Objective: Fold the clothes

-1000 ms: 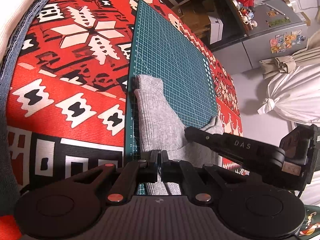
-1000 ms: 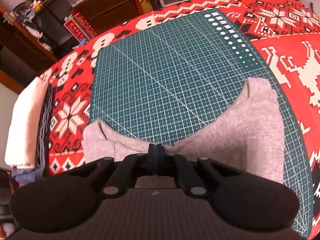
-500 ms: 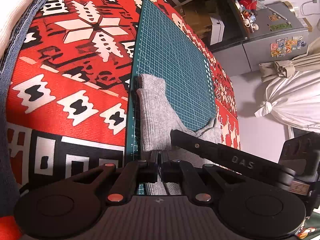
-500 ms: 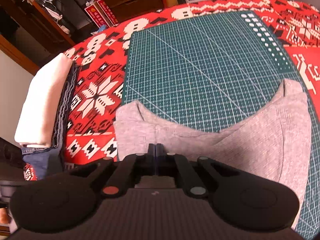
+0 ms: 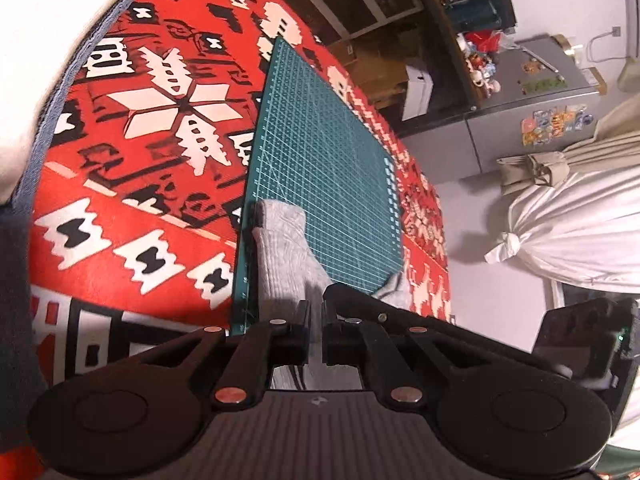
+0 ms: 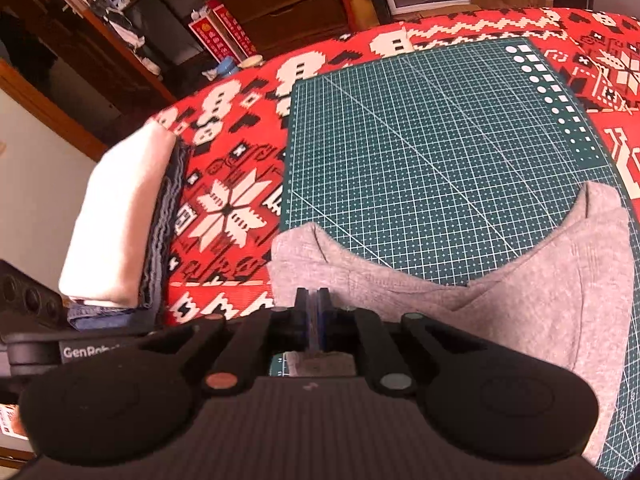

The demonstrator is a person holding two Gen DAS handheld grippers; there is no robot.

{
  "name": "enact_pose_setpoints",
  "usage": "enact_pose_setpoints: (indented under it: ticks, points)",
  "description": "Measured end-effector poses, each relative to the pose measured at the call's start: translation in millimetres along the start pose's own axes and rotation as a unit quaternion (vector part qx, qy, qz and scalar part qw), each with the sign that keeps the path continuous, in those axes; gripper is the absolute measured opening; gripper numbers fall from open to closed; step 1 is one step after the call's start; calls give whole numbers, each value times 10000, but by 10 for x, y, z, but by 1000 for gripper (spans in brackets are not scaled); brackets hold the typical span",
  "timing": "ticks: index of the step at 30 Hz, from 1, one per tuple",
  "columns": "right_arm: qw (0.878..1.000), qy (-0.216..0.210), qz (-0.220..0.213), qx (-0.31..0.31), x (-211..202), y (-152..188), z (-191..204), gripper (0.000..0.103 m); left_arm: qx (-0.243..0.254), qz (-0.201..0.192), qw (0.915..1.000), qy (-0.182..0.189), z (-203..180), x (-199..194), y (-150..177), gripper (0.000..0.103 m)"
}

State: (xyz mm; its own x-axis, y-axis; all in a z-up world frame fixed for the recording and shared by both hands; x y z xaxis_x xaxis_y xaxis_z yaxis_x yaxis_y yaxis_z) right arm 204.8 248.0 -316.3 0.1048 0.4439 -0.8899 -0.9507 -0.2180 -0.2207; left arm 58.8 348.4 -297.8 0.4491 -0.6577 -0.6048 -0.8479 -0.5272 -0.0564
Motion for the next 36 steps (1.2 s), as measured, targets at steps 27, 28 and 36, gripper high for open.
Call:
enact_pose_setpoints:
  ticks: [27,28,36]
  points:
    - [9994,-106,-24,314,175,-355,-88,6,-342,-97,9992,-201,109,53,-403,3]
    - [9995,-119,-25,276,172,-358,-64,6,-345,-134,9992,-171,102,31,-414,3]
    - [9998,115,45,152,384,-411,26,5,-449,-185,9987,-127,119,24,-484,3]
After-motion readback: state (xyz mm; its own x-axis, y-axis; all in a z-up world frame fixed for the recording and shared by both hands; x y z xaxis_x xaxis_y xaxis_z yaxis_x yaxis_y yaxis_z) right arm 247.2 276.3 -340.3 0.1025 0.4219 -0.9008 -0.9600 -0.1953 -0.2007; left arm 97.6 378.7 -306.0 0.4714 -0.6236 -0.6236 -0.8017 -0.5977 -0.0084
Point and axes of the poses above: each gripper's, at about its wrist camera, not at the fingertips, and x roughly the way its jaws point, z to its left, y to its underside, the point moved 6 cm from there along x, roughly the way its jaws point, and after that the axes turned 11 degrees about z, right-handed, at the moved point
